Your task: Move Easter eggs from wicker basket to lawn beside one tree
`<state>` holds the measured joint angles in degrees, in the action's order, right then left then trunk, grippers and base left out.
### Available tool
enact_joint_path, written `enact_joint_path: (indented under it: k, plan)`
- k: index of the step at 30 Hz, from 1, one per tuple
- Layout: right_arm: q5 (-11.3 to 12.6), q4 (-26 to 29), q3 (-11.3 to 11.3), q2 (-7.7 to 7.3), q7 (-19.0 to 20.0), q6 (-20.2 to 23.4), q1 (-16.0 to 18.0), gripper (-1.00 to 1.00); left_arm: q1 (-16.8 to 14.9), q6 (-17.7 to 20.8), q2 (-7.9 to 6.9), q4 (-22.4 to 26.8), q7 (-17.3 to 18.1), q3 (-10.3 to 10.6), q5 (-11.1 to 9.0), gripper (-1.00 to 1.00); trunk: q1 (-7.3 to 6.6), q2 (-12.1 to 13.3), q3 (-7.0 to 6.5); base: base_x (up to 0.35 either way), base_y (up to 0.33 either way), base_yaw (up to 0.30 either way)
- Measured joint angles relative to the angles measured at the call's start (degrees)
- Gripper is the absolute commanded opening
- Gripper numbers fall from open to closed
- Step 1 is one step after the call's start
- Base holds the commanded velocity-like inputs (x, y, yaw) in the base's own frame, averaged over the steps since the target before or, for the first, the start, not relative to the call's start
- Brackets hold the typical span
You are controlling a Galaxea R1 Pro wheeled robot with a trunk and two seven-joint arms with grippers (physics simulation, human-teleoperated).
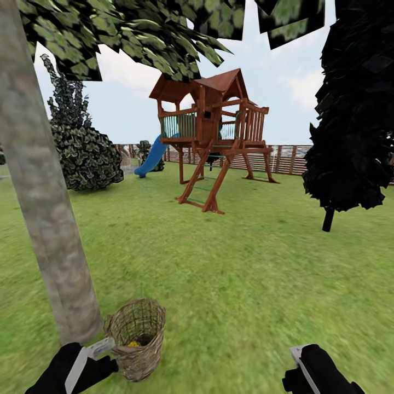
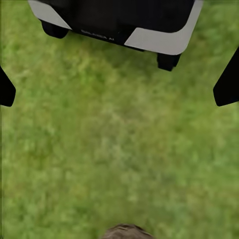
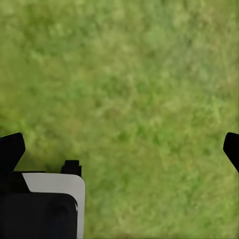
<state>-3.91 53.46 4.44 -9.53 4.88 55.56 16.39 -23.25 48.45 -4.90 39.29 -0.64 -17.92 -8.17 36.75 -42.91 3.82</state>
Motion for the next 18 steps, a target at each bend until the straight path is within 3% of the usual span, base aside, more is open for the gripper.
enact_joint_path:
  k: [7,18]
  plan:
    - [0.05,0.00,0.00,-0.02,0.09,0.08,0.00,1.00,0.00,-0.04,0.13,-0.05,0.07,0.03,0.01,1.00,-1.56,2.81,-1.26,0.280,0.000,0.001]
    - [0.11,0.10,-0.09,-0.24,0.10,0.20,0.01,1.00,-0.02,0.75,-1.84,0.36,0.81,0.30,0.10,1.00,-3.95,7.21,-3.19,0.029,0.000,0.000]
